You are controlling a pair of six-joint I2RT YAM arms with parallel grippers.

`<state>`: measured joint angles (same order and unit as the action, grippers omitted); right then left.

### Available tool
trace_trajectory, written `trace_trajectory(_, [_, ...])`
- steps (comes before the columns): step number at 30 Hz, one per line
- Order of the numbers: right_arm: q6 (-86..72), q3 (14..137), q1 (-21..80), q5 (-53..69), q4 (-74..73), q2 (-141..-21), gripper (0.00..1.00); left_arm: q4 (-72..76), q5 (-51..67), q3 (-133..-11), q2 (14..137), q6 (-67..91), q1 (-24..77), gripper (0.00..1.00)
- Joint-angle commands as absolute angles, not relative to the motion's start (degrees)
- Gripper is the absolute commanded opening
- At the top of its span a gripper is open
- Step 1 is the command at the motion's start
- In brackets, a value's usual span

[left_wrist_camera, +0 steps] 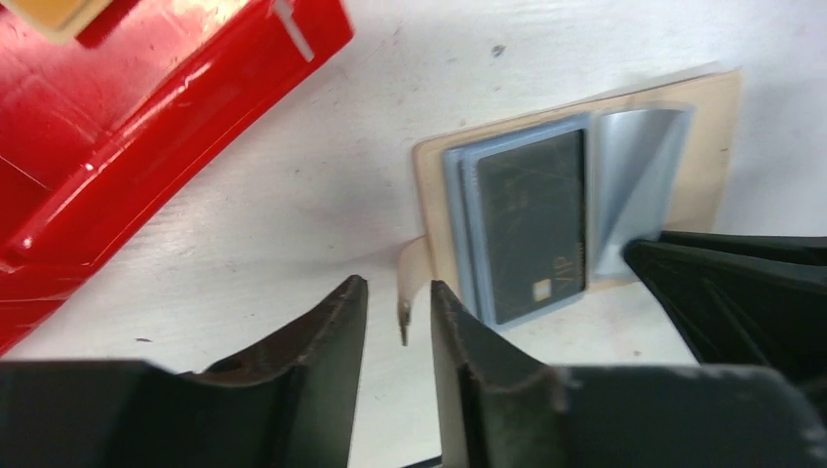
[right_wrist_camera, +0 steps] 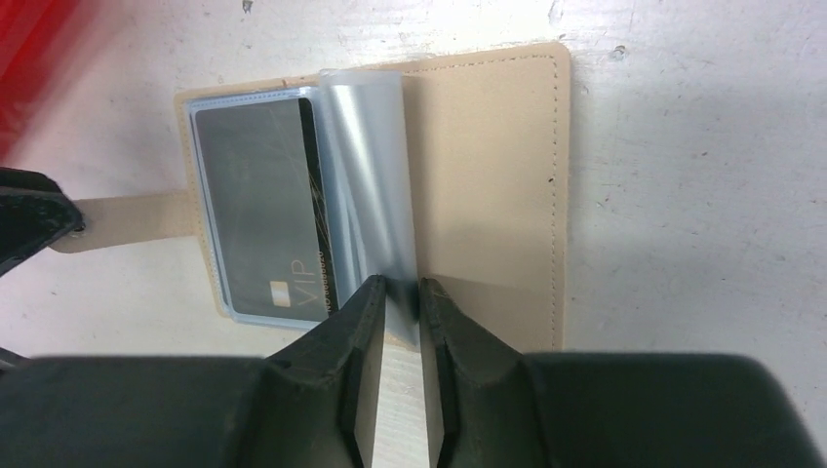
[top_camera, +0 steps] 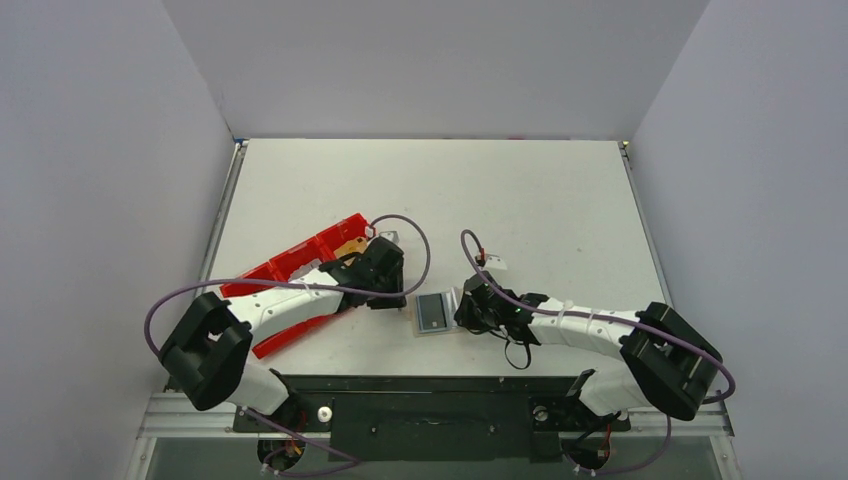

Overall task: Take the credit cards out of the card holder
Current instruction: Open the card holder at the center of the board.

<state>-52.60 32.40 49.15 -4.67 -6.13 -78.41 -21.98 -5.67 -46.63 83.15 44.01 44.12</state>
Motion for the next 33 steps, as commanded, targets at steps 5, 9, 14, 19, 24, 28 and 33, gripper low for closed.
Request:
trace_trajectory(5, [-53.3,31.7,49.0,-5.8,-4.5,-76.1,0.10,-26.0,-6.0,-59.5,79.9,39.7,46.3,0.37])
trace_trajectory(9, [-53.4,31.3,49.0,-5.9,-4.0,-75.6,0.08,-24.9,-4.7,-63.7,83.9,39.7,46.8,0.36])
trace_trajectory(14, [-53.8,30.7,49.0,-5.6,-3.0,-75.5,0.06,-20.6,-3.6,-65.0,93.5,40.5,46.8,0.19])
trace_trajectory(19, [-54.0,30.5,48.9,-5.4,-2.2,-75.4,0.05,-15.7,-1.8,-65.4,100.1,41.2,47.0,0.06])
trace_trajectory(24, [-54.1,30.3,48.9,-5.3,-1.8,-75.3,0.05,-13.4,-0.2,-66.3,103.3,41.2,47.8,0.04])
trace_trajectory(28, [-54.0,30.5,48.9,-5.2,-1.9,-74.9,0.04,-12.7,1.2,-67.5,105.3,41.4,48.7,0.04])
trace_trajectory(33, [-53.2,31.8,48.9,-5.6,-2.9,-73.9,0.04,-11.5,2.4,-68.1,106.5,42.1,50.1,0.03])
